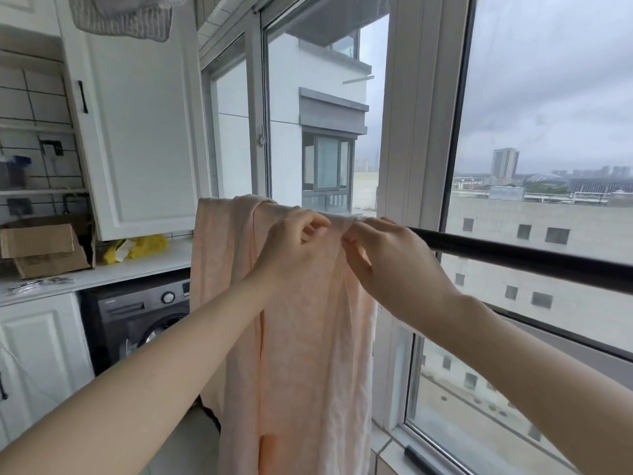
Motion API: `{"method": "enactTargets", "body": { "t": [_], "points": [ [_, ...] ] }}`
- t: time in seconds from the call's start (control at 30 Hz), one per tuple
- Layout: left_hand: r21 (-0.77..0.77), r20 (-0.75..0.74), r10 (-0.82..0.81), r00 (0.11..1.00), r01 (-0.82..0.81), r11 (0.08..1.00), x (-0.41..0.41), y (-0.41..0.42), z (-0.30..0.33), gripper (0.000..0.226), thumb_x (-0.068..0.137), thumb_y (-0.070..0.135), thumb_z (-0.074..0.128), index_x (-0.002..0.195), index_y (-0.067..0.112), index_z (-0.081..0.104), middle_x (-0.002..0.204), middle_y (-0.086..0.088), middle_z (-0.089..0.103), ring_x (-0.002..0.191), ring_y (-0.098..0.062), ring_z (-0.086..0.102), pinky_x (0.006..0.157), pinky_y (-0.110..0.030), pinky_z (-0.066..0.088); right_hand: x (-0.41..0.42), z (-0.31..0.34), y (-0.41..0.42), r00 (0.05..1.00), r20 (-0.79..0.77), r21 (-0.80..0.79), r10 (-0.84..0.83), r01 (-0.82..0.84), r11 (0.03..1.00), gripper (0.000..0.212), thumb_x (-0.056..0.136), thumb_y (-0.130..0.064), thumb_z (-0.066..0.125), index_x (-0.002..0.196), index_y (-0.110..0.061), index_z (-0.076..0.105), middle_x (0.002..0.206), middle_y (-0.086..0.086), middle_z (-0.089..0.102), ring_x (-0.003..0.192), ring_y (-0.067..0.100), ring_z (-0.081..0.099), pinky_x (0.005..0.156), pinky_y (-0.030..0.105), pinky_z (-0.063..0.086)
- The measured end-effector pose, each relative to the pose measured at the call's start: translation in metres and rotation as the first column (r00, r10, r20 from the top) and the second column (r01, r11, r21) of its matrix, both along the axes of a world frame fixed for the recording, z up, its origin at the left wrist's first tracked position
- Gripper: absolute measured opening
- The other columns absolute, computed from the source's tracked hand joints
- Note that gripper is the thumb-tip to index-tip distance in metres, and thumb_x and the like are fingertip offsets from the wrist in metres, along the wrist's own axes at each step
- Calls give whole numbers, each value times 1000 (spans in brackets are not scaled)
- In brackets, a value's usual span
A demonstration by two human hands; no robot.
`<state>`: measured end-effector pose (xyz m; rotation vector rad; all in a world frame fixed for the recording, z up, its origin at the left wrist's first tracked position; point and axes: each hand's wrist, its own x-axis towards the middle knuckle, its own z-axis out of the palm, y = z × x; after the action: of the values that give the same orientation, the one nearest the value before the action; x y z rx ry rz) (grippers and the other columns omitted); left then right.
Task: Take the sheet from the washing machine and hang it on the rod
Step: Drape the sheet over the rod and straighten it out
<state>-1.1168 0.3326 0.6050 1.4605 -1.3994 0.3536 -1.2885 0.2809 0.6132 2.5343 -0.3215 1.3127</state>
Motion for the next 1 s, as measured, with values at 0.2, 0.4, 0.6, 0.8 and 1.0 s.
{"method": "enactTargets", "body": {
  "t": [0.2,0.4,0.6,0.8,1.0],
  "points": [
    [11,141,135,981,-138,990,73,-15,-4,31,90,4,53,118,13,63,112,8,56,113,-10,50,100,-24,40,43,8,-10,986,-22,-123,-168,164,979,20,95,-26,51,95,-16,68,86,-3,65,92,21,54,77,38,50],
    [46,232,43,972,-56,997,151,-20,-14,38,93,2,49,130,11,57,135,1,54,130,-10,41,111,-25,32,114,8,-8,947,-58,-143,-314,304,942,20,95,-28,51,104,-16,65,98,0,65,102,24,52,84,37,45],
    [-52,302,-22,953,39,998,222,-27,-13,30,92,2,53,118,12,64,124,3,58,121,-10,49,101,-15,34,196,17,-20,893,-92,-91,-440,432,897,16,95,-18,49,101,-13,63,100,3,63,100,27,52,80,37,45],
    [-27,216,-61,974,68,997,283,-50,-14,40,87,-1,53,122,15,57,124,0,58,120,-15,50,102,-28,42,251,20,-37,847,-132,-77,-515,509,857,11,93,-11,50,97,-13,60,100,4,57,94,27,55,70,35,35],
    [3,249,10,969,-11,1000,321,-68,-8,40,90,-1,44,126,10,56,125,-5,57,119,-22,50,102,-28,38,272,24,-46,847,-150,-52,-510,509,859,13,97,-18,45,100,-14,57,103,5,55,95,27,55,67,34,34]
  ]
}}
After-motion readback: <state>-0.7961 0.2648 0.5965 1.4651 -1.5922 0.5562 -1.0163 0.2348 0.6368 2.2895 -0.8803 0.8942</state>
